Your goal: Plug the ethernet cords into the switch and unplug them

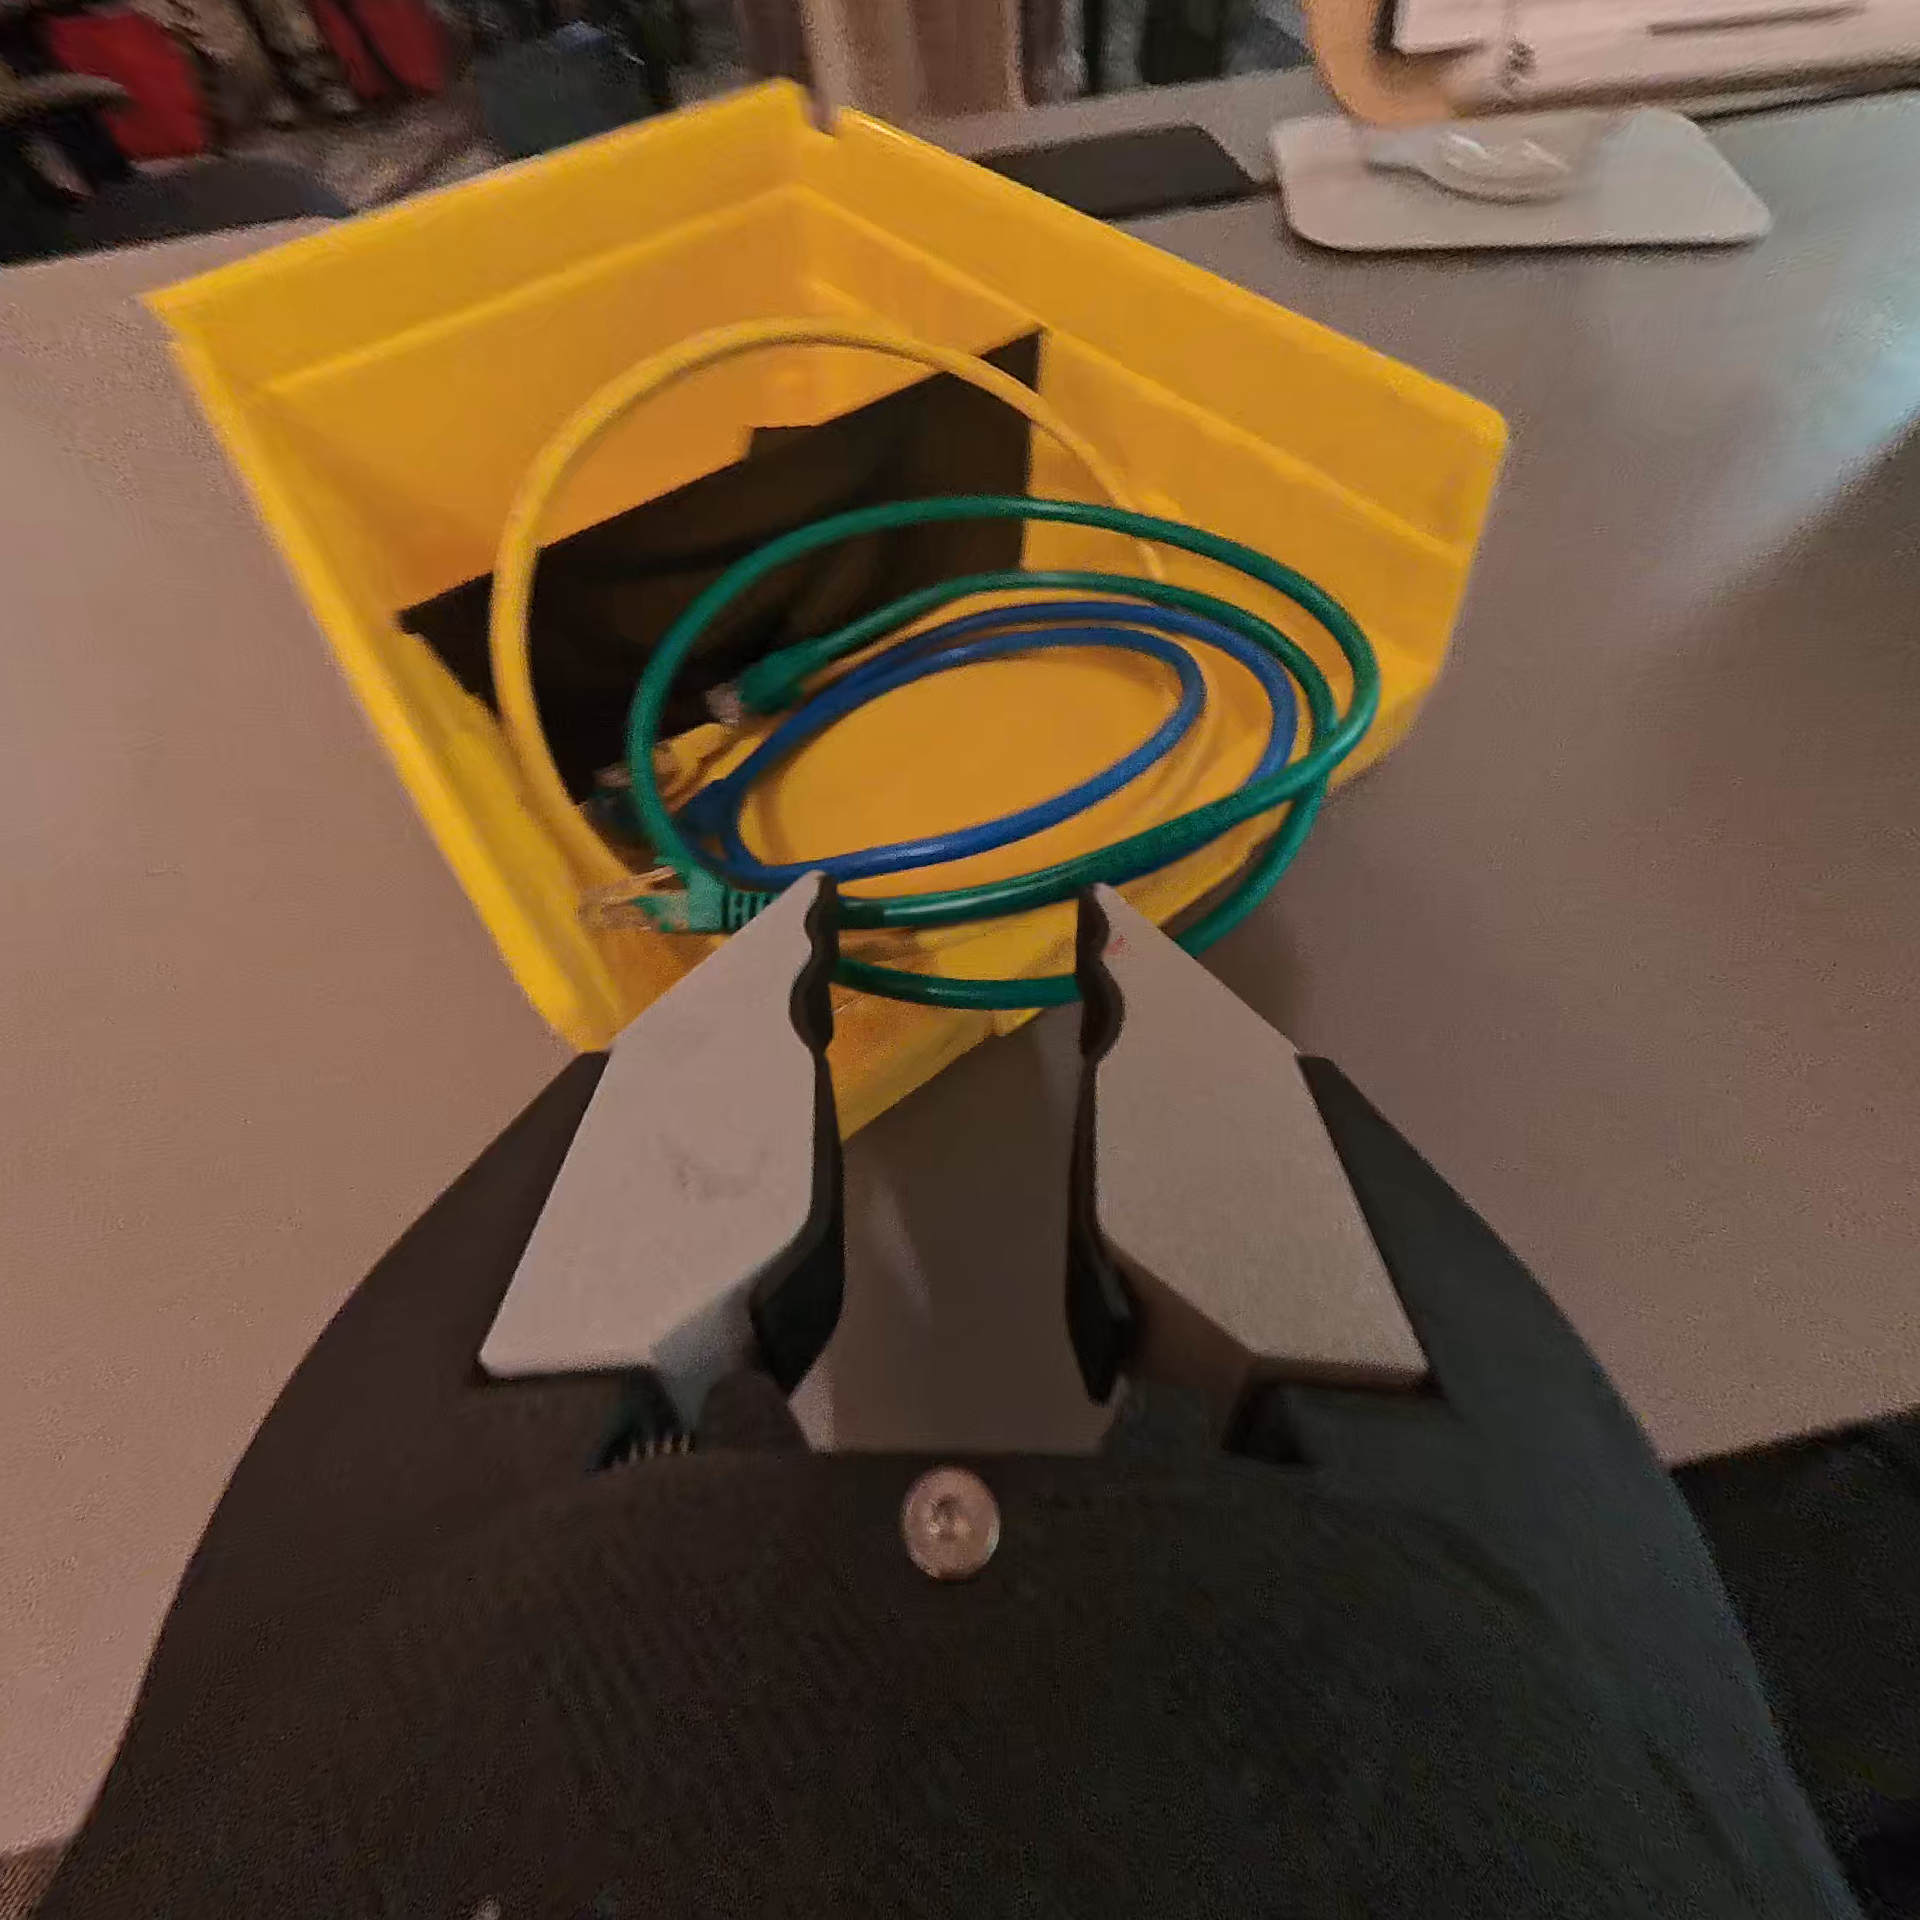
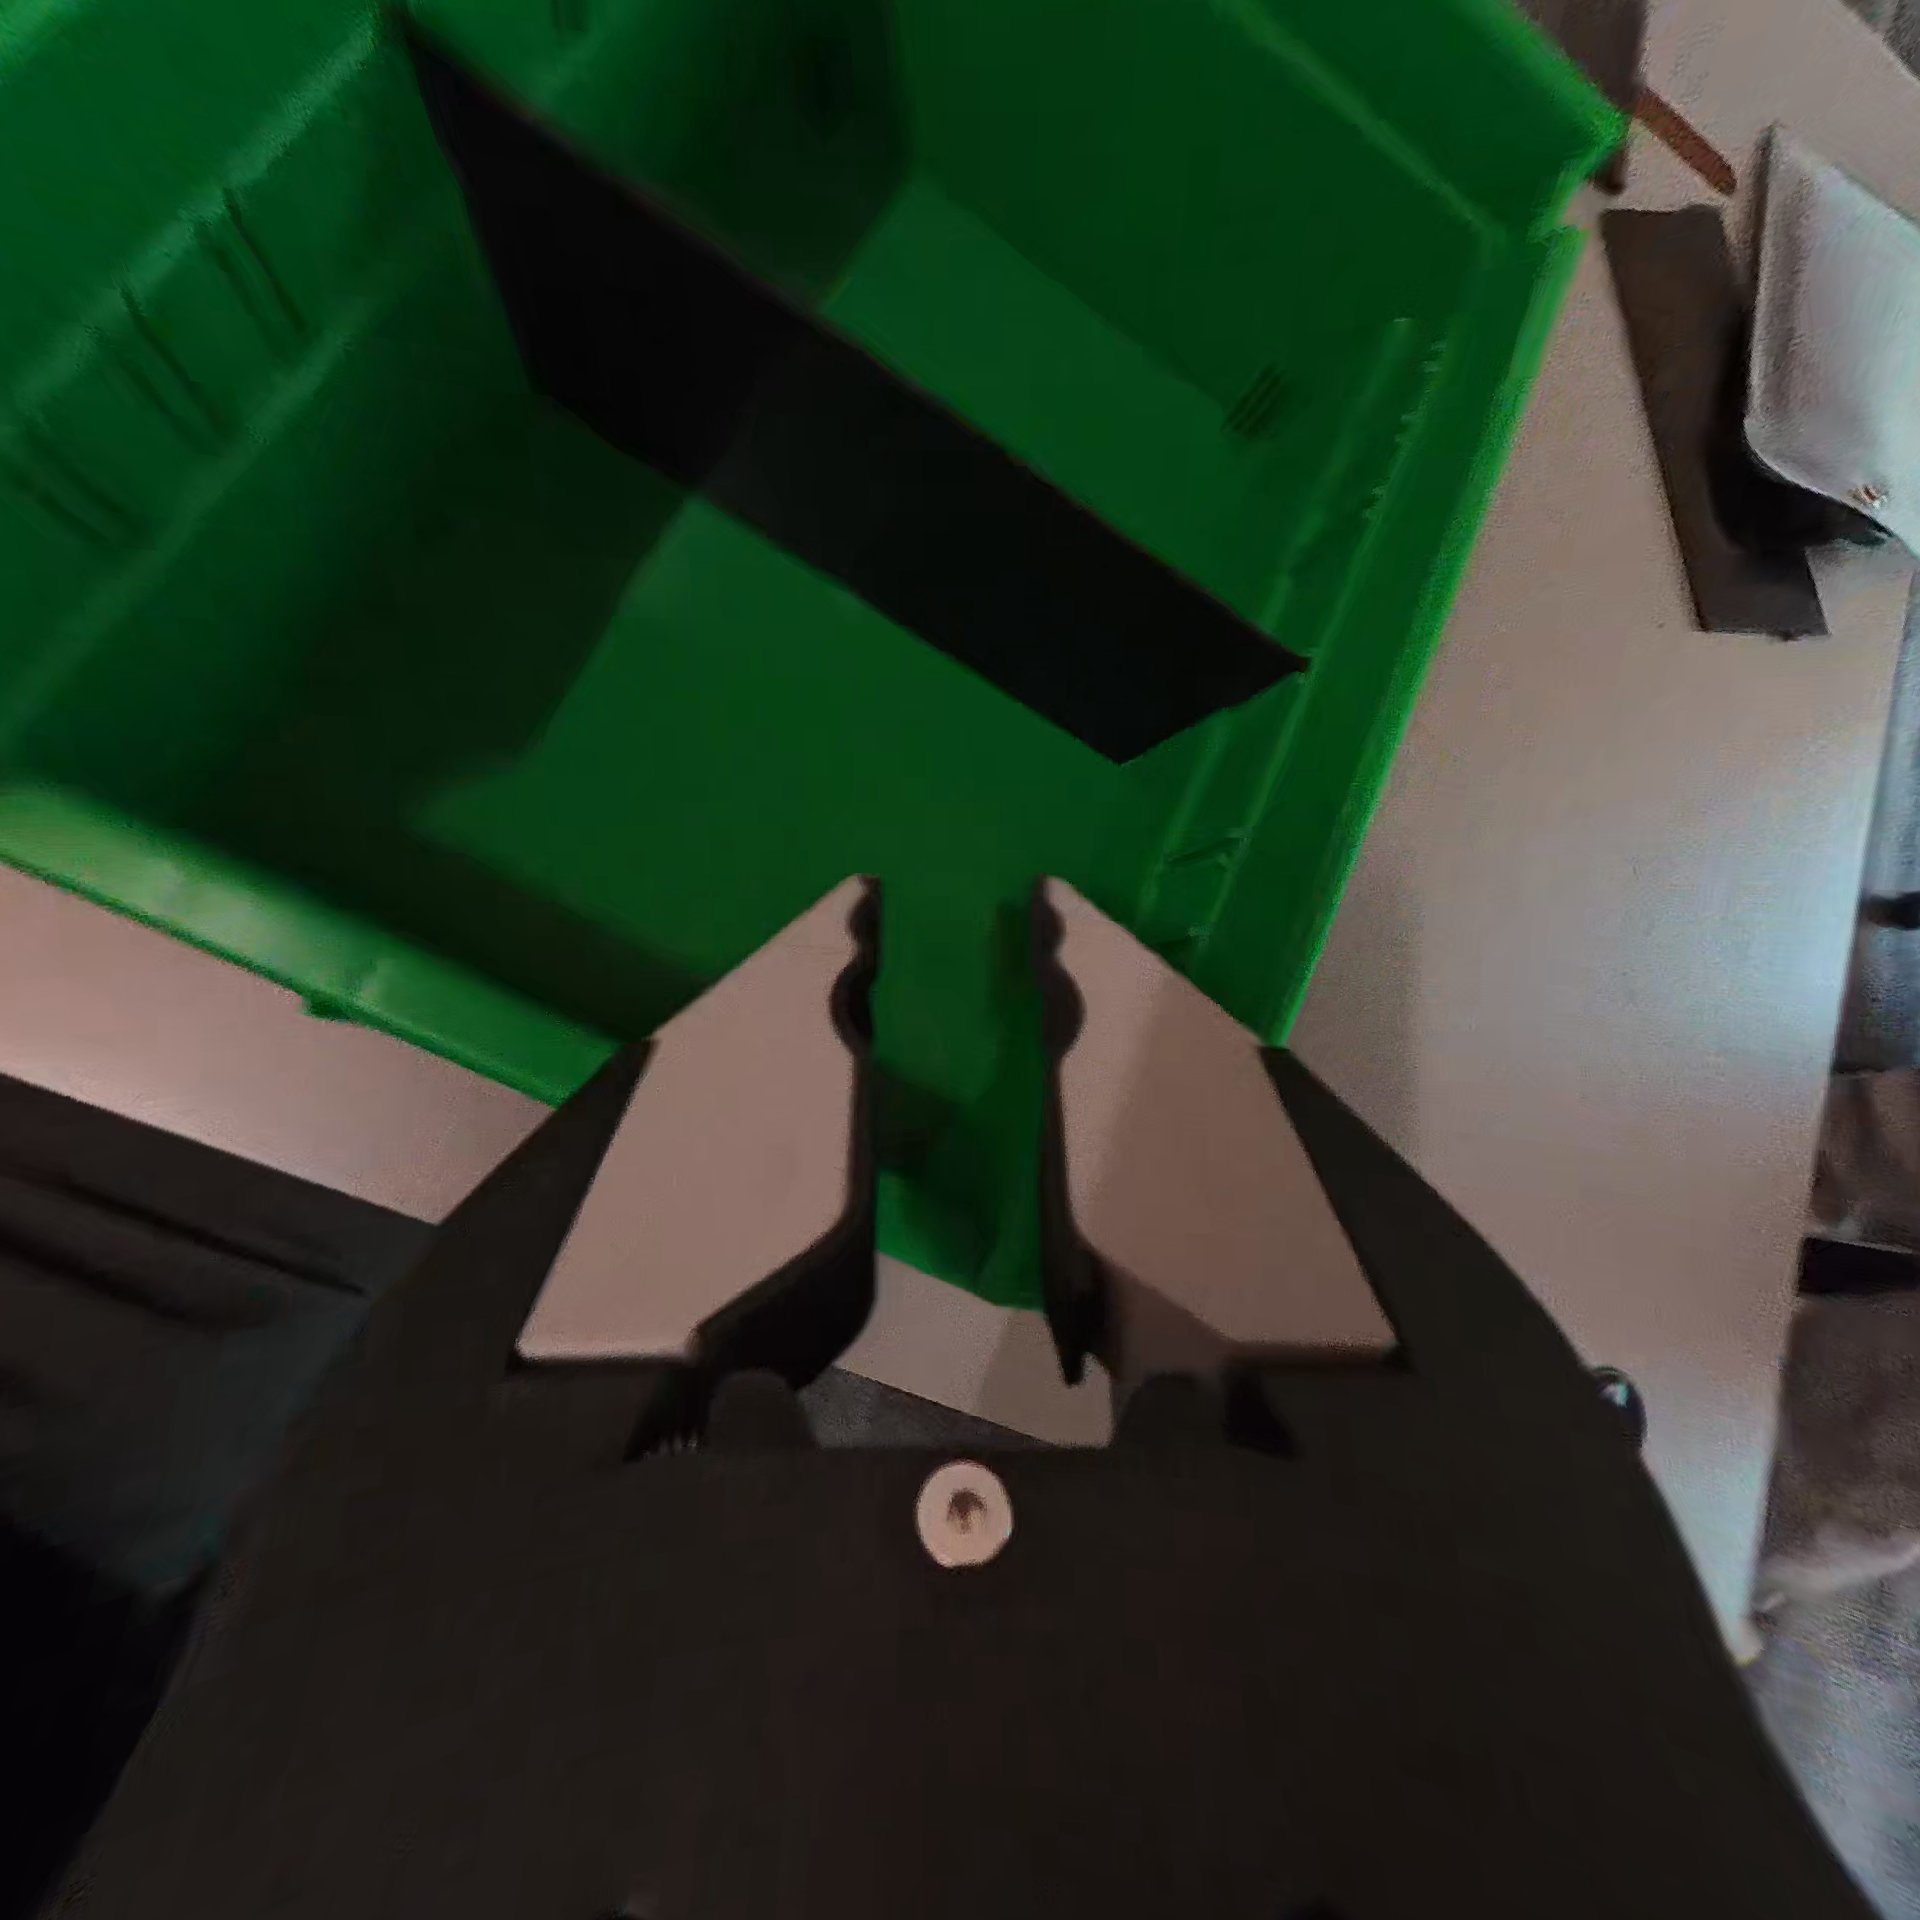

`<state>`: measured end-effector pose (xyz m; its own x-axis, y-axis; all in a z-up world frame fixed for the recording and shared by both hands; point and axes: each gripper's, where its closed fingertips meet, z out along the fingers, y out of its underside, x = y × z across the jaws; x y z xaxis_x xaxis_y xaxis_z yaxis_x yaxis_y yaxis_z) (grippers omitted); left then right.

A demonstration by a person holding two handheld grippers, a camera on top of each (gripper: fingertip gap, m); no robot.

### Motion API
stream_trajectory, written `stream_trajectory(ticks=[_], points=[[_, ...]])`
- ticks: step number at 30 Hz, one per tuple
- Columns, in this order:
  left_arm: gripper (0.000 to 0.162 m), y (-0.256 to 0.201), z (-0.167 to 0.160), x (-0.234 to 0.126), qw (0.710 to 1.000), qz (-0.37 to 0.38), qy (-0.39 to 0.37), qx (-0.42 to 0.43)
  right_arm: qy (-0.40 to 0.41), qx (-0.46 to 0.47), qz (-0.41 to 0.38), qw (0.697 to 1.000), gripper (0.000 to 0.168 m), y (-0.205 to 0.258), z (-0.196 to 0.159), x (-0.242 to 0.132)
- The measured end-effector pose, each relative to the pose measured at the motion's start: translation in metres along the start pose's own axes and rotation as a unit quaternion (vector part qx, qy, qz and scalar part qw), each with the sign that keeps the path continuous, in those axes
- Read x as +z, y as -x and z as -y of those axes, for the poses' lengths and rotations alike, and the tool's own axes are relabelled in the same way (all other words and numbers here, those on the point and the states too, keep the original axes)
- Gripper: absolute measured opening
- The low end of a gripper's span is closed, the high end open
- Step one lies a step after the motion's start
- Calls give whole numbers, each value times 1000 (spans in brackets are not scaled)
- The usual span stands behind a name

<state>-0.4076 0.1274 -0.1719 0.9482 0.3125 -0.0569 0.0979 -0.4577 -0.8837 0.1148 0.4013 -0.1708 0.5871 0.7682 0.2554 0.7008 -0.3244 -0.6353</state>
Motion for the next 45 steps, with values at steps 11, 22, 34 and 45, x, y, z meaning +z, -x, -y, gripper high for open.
stream_trajectory(ticks=[11,22,34,45], points=[[61,-108,53,-26,986,-137,-92,13,-196,-24,147,969,81,101,88,-40],[17,-125,66,74,995,14,-77,67,-91,-92,128,983,88,136,69,22],[12,-93,32,51,998,-29,-56,5,-83,-94,104,987,49,86,49,-3],[60,-80,64,43,991,69,-90,67,-119,-73,99,985,52,76,57,-19]])
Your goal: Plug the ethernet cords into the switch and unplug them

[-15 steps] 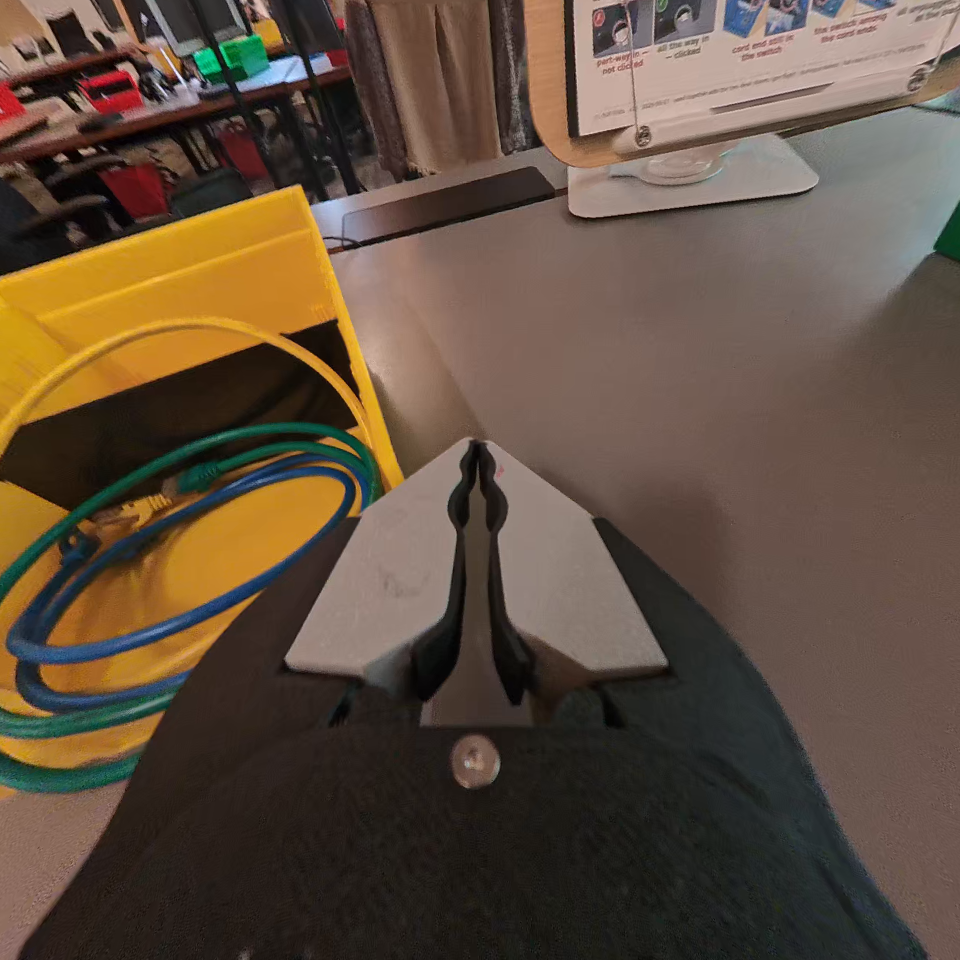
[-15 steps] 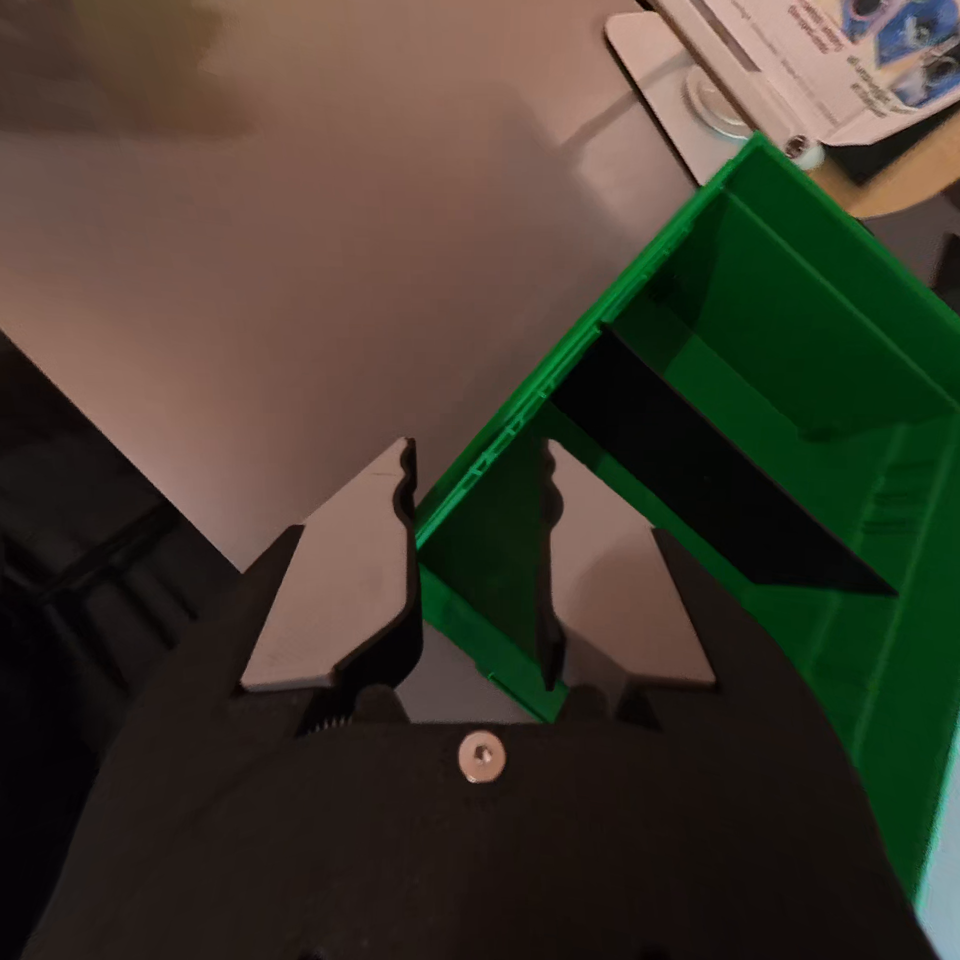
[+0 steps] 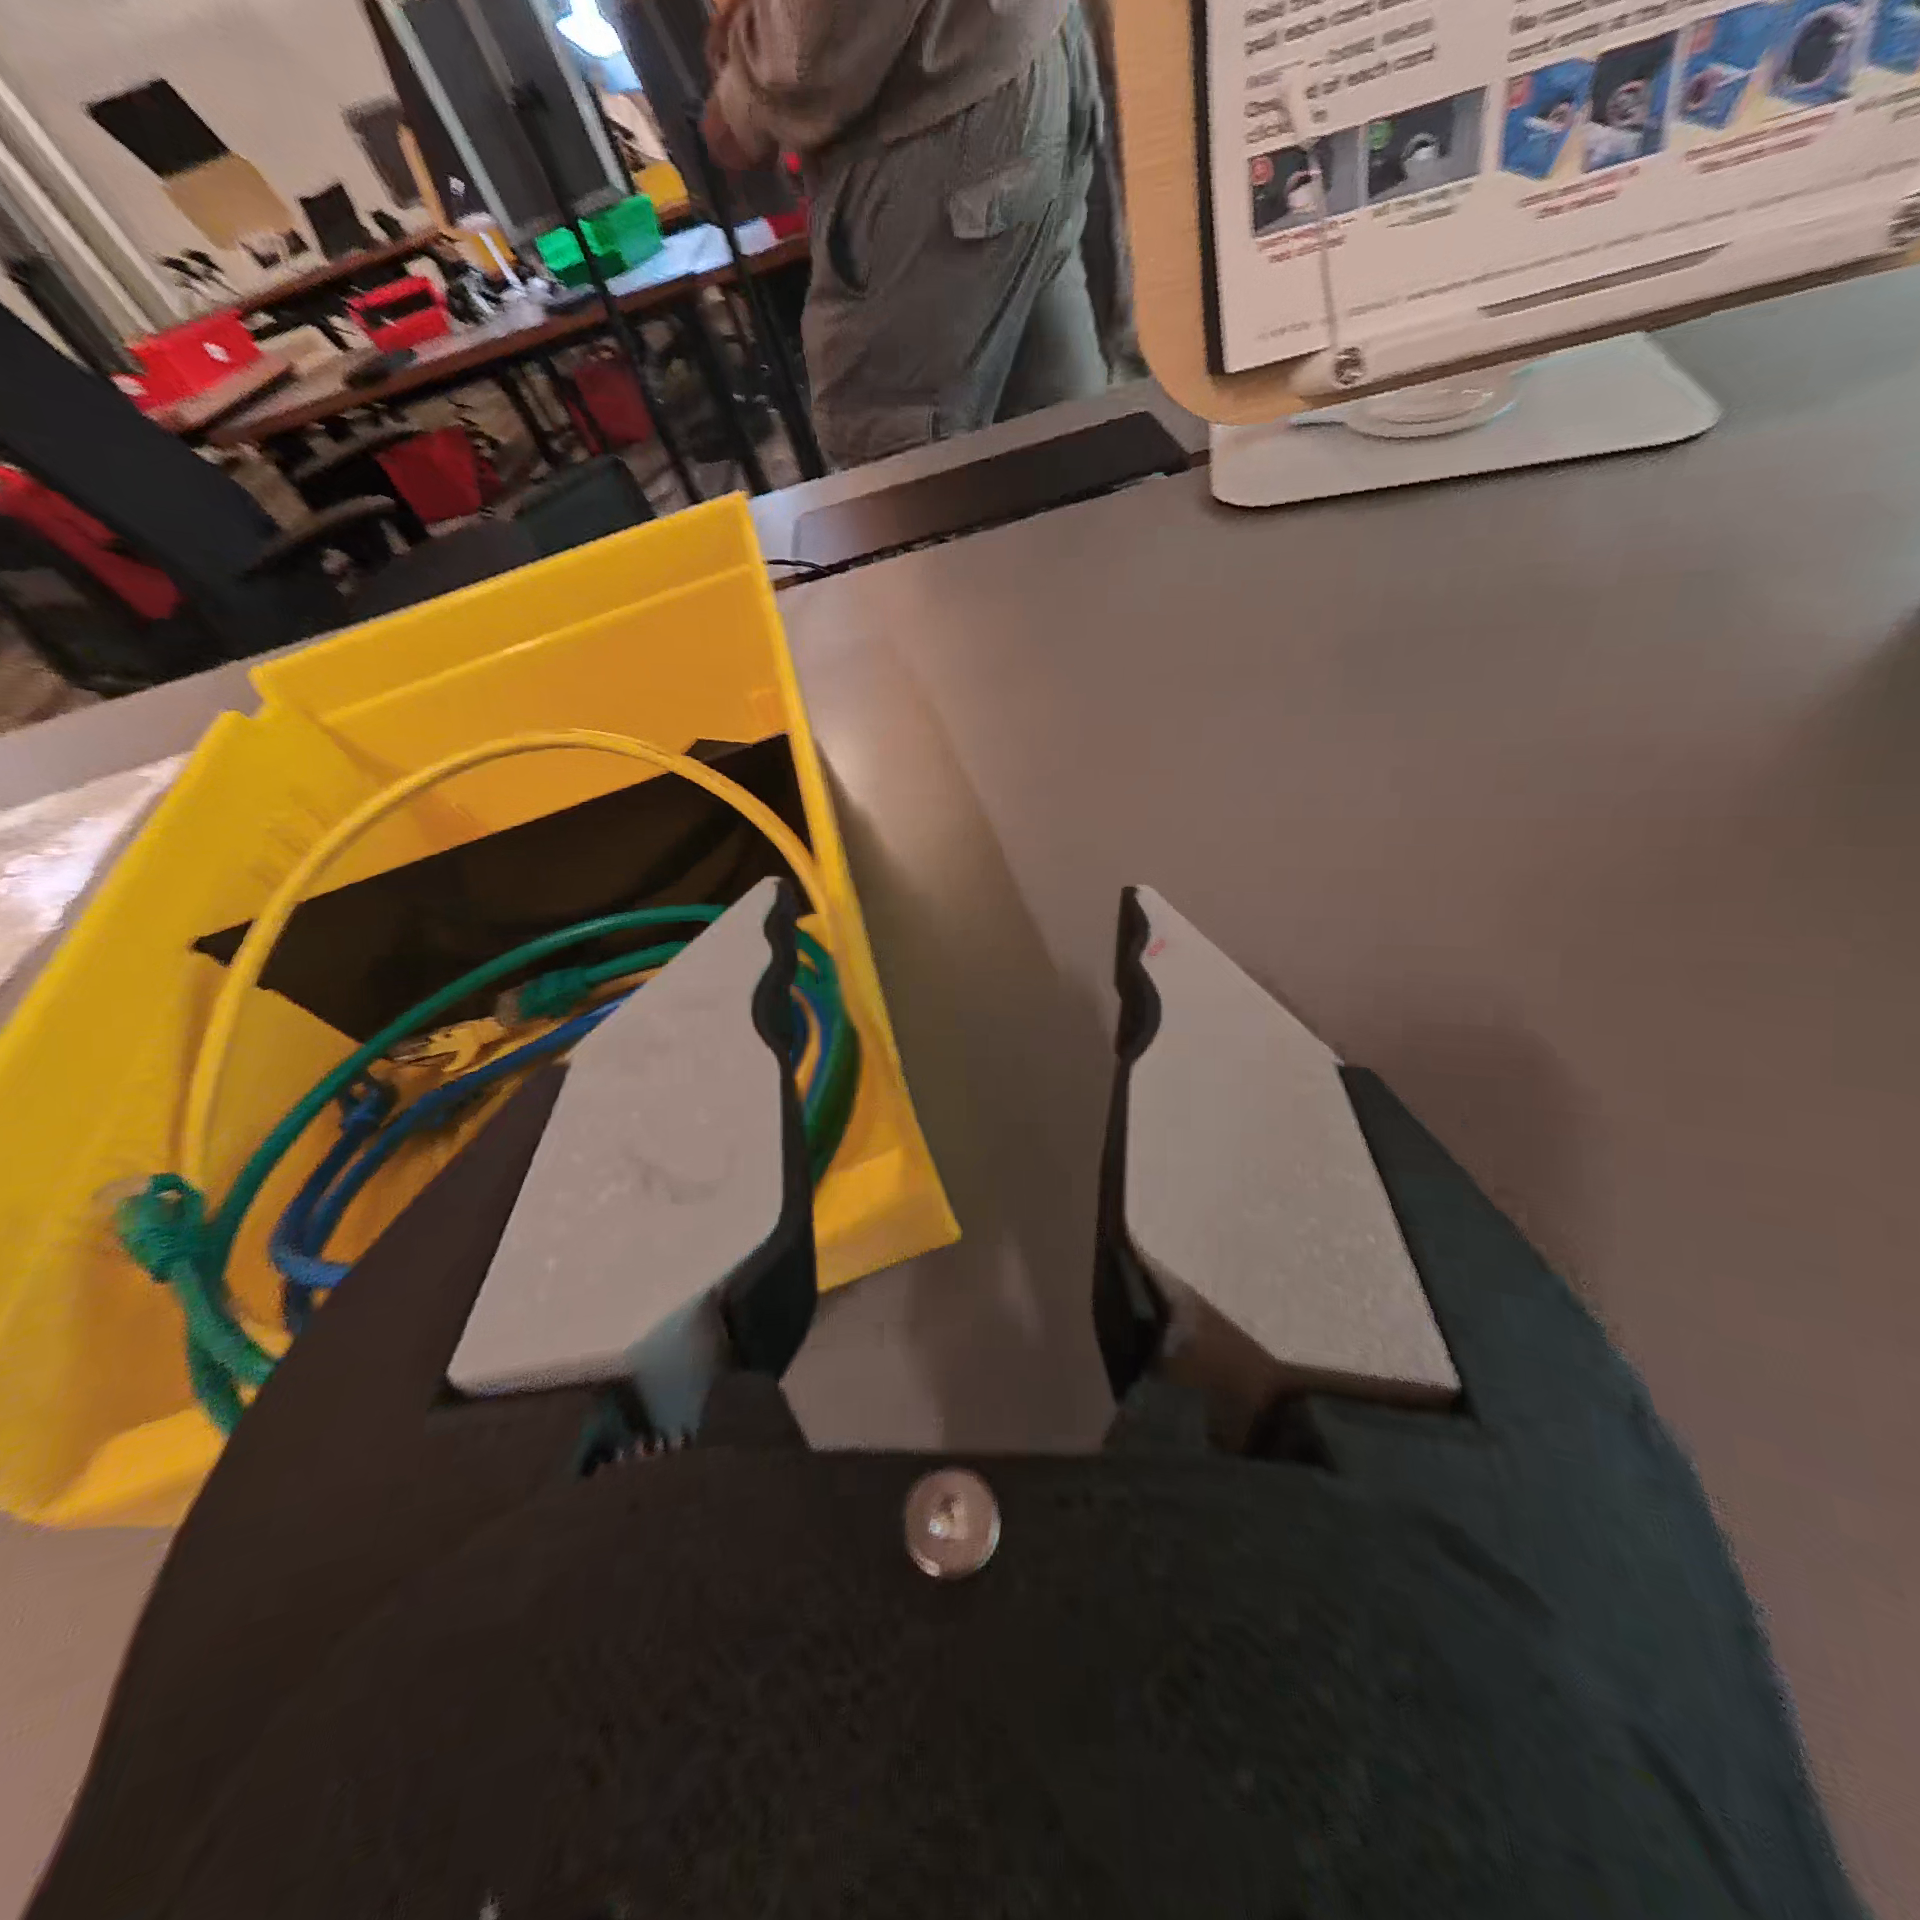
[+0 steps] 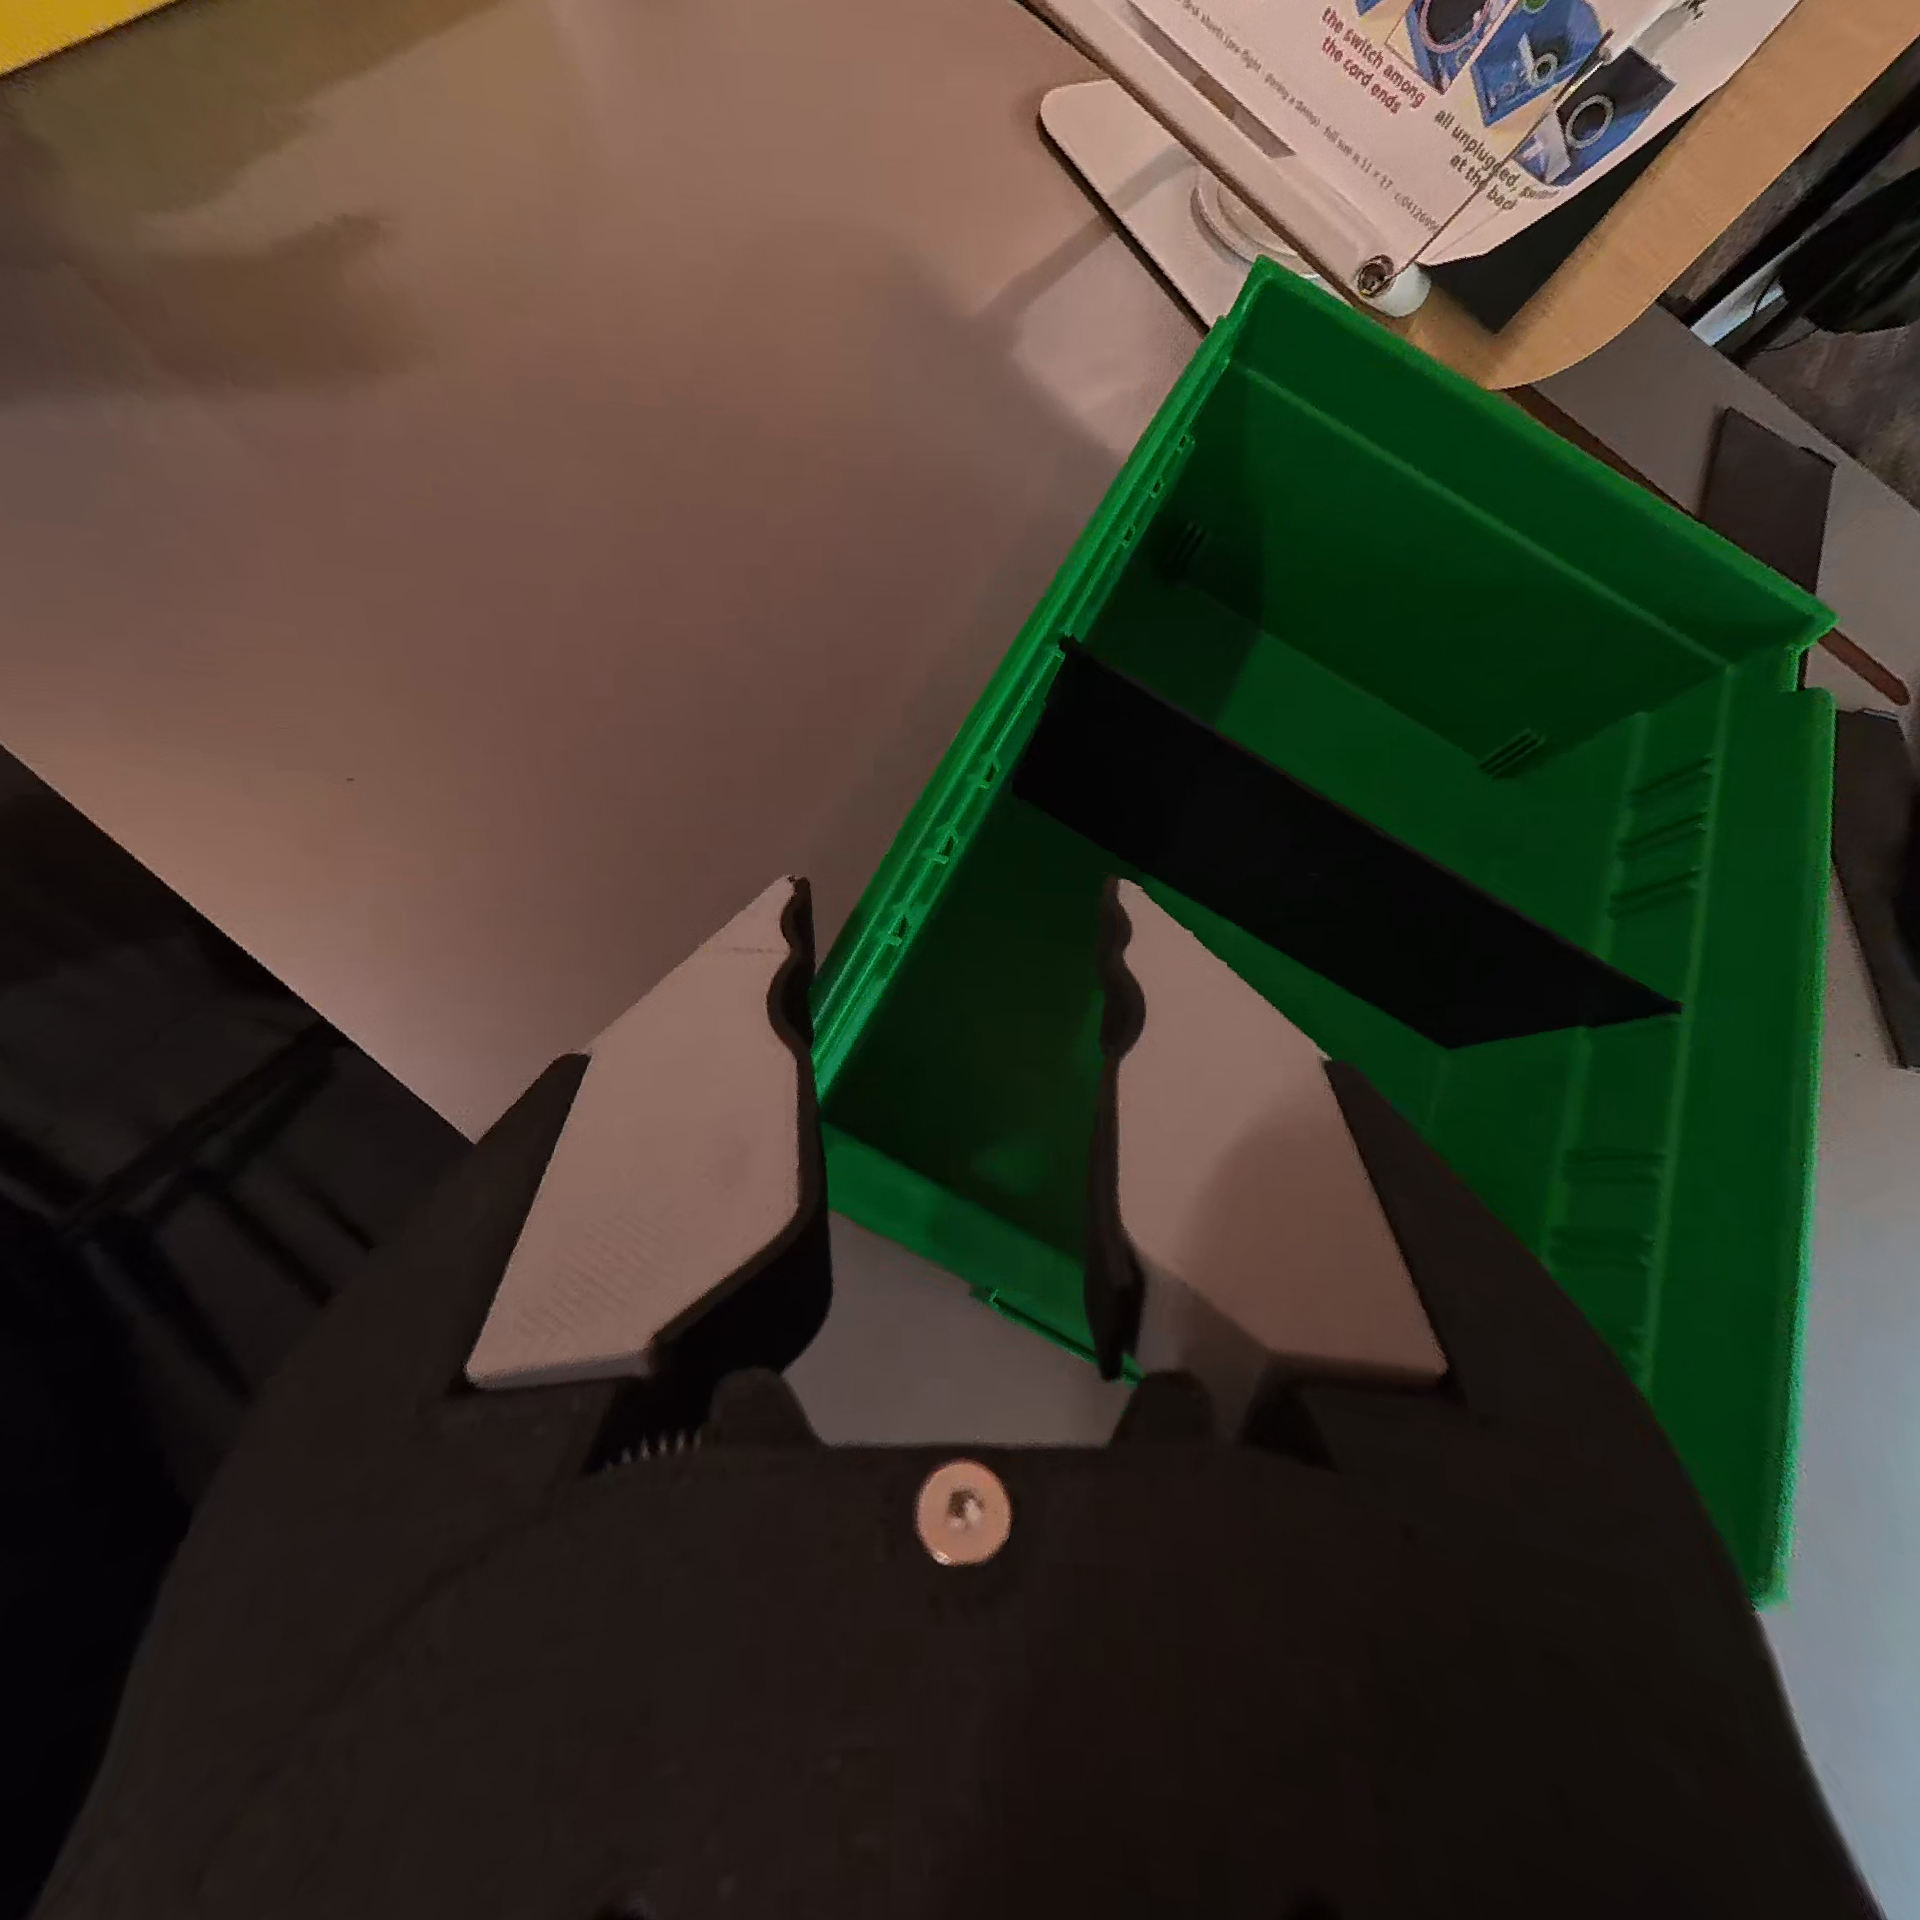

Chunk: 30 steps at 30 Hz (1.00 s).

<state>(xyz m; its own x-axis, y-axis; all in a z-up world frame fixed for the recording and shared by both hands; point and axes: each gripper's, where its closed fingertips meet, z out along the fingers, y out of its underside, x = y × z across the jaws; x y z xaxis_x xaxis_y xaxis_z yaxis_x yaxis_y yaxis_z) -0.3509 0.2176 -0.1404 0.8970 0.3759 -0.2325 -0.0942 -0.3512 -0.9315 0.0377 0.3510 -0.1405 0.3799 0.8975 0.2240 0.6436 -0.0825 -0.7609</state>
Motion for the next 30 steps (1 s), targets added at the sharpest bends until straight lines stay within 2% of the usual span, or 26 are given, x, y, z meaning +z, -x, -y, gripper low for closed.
stream_trajectory(ticks=[4,5,7,9,12,15,18,20,21,23,27,30], points=[[64,19,-21,6,999,23,31,1,-25,16,3,1000,57,-2,9,-4],[58,17,-31,11,999,2,49,0,-33,23,10,999,59,0,12,-4],[13,11,-50,22,995,-37,93,3,-41,34,27,998,64,6,16,-1],[13,12,-51,24,995,-41,92,0,-34,32,43,998,71,15,15,4],[10,11,-55,16,994,-31,102,38,-3,10,46,999,75,26,8,18],[11,-5,-56,-2,989,-95,111,36,19,1,52,998,65,33,2,34],[9,-16,-57,-20,984,-132,117,20,25,-5,45,999,66,32,-1,46],[26,-27,-54,-29,981,-162,108,9,22,-2,14,1000,52,25,0,51],[32,-30,-51,-31,981,-166,101,6,25,3,-5,1000,41,22,2,53],[40,-35,-48,-35,980,-167,103,25,43,-2,-46,998,34,19,3,56],[51,-36,-19,-48,987,-150,57,15,57,-29,-105,992,33,14,4,60],[57,-30,3,-65,990,-140,14,4,57,22,-112,992,7,-6,-5,52]])
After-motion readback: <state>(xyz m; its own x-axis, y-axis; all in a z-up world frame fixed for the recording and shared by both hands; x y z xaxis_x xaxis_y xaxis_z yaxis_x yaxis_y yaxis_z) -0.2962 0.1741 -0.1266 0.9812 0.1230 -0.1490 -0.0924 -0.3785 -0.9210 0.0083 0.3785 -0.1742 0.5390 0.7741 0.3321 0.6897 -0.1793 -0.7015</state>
